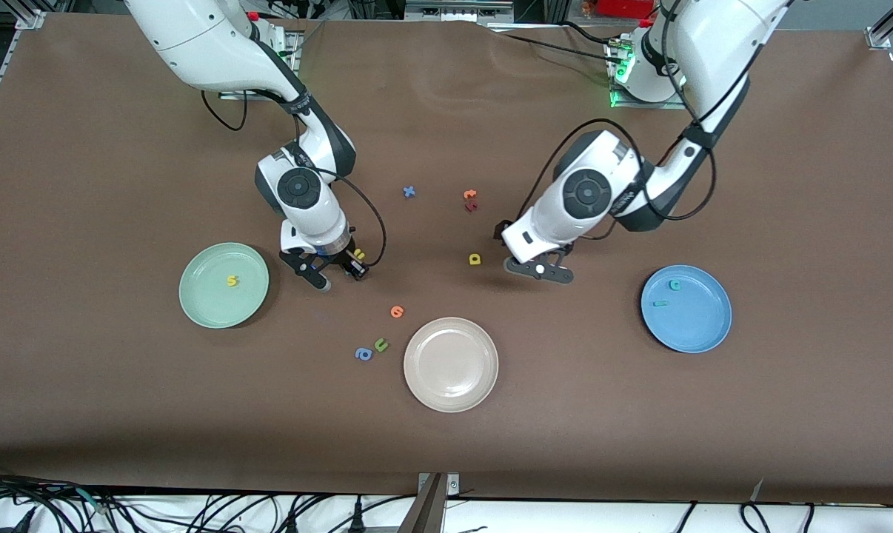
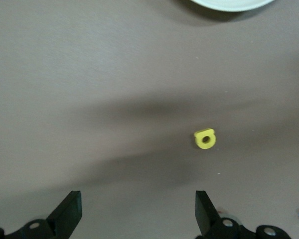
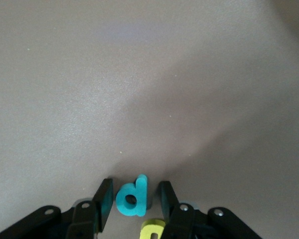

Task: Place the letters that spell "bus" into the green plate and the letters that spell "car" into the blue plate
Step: 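Grasp the blue d with the right gripper while the left gripper grasps the o, then release the d on the green plate while the left gripper carries the o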

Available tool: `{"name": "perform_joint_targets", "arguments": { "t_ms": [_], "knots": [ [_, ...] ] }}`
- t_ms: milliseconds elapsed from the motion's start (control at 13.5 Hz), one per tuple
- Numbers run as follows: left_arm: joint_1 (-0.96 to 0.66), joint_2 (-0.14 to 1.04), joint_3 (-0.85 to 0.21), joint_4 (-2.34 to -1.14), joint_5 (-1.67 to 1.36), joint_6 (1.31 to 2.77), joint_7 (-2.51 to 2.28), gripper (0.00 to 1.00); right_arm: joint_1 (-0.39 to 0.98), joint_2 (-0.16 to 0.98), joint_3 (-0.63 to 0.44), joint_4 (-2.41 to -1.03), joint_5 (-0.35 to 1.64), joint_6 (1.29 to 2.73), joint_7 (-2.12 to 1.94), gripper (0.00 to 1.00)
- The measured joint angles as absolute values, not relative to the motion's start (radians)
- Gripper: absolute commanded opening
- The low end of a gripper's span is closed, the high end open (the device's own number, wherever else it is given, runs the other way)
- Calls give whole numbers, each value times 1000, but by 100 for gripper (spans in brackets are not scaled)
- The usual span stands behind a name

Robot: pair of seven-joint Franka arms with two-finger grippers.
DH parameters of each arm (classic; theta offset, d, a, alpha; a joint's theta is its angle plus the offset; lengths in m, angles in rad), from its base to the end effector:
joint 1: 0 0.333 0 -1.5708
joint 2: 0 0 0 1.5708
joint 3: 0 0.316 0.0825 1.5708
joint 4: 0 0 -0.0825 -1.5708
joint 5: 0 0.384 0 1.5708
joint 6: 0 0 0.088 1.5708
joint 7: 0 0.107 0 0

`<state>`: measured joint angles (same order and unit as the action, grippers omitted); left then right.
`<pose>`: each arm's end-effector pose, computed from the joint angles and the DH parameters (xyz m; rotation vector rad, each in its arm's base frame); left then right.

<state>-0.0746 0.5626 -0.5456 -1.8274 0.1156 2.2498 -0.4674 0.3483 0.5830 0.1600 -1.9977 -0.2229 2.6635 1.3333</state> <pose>0.5365 -0.3491 0.2594 2.9842 -0.2499 -0.2206 0.5344 0.3027 0.1752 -2.9108 1.0000 -0.1203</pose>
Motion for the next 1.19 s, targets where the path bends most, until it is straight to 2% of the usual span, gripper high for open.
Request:
{"name": "perform_joint_targets", "arguments": {
  "t_ms": [222, 445, 593, 890, 1187],
  "knots": [
    [-102, 593, -546, -1827, 116, 2309, -520, 100, 348, 583, 160, -1997, -227, 2664, 1333, 24],
    [-143, 634, -545, -1828, 116, 2364, -566, 89, 349, 580, 160, -1996, -229, 2664, 1333, 15],
    [-168, 657, -543, -1828, 116, 2398, -581, 76, 349, 580, 160, -1996, -232, 2664, 1329, 13],
    [-194, 704, -498, -1818, 116, 2451, -592, 72, 348, 580, 134, -1989, -235, 2662, 1249, 13],
    [-402, 718, -312, -1732, 116, 2454, -677, 69, 309, 545, 115, -1975, -235, 2571, 1067, 13]
  ]
}}
